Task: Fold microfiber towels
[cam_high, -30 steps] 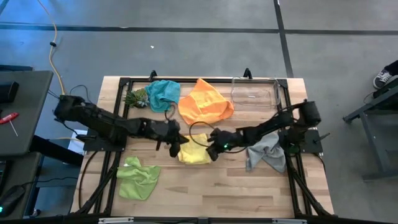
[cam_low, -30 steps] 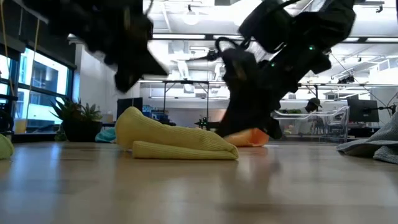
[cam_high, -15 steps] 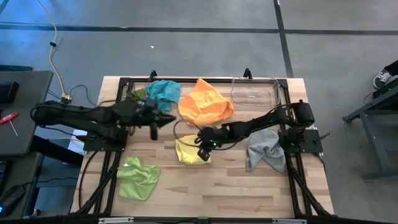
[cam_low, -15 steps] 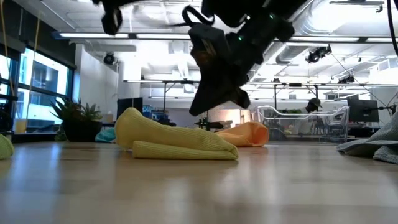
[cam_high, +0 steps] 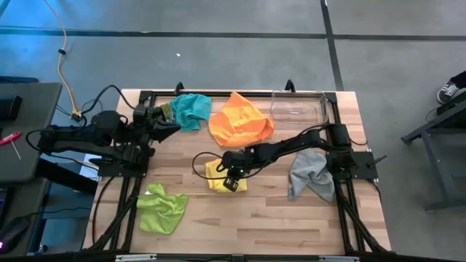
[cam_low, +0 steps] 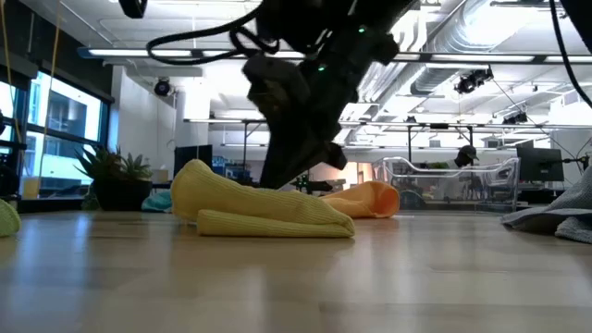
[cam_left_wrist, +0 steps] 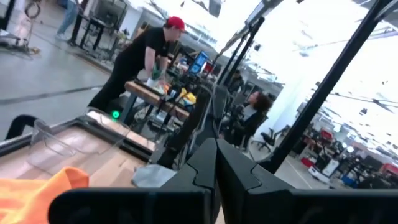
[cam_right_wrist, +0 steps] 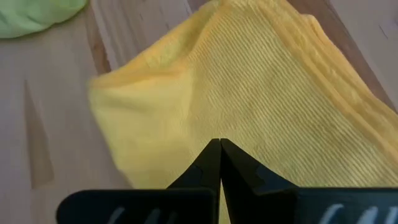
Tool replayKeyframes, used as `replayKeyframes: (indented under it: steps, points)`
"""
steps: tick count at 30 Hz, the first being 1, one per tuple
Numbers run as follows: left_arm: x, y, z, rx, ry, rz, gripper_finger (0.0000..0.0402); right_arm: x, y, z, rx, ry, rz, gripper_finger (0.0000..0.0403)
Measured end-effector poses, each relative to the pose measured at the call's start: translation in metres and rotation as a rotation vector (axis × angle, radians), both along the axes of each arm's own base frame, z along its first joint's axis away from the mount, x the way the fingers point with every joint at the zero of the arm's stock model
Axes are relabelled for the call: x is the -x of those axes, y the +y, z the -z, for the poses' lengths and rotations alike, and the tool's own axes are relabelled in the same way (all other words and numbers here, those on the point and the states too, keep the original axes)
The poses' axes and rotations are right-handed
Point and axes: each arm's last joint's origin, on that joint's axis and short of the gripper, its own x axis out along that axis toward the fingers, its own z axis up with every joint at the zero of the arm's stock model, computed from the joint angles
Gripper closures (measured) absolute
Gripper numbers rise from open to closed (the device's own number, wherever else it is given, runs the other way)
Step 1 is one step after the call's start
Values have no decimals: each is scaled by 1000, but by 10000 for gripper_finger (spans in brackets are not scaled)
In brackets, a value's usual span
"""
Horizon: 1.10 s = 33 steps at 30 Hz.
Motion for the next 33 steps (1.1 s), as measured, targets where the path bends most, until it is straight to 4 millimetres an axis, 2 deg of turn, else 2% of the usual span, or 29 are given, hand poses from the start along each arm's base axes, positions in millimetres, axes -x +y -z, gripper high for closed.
replayKeyframes:
  steps: [8, 15, 26, 33]
  points:
    - [0, 0, 3, 3, 35, -2, 401, -15, -4, 26, 4, 76, 17, 403]
    - [0, 0, 4, 4, 43, -2, 402, -40, -2, 36, -1, 24, 22, 403]
    - [1, 0, 4, 32, 31, 1, 401, -120, -10, 46, -27, -167, 147, 403]
    - [1, 0, 2, 34, 10, 3, 401, -158, -38, 53, -56, -273, 265, 403]
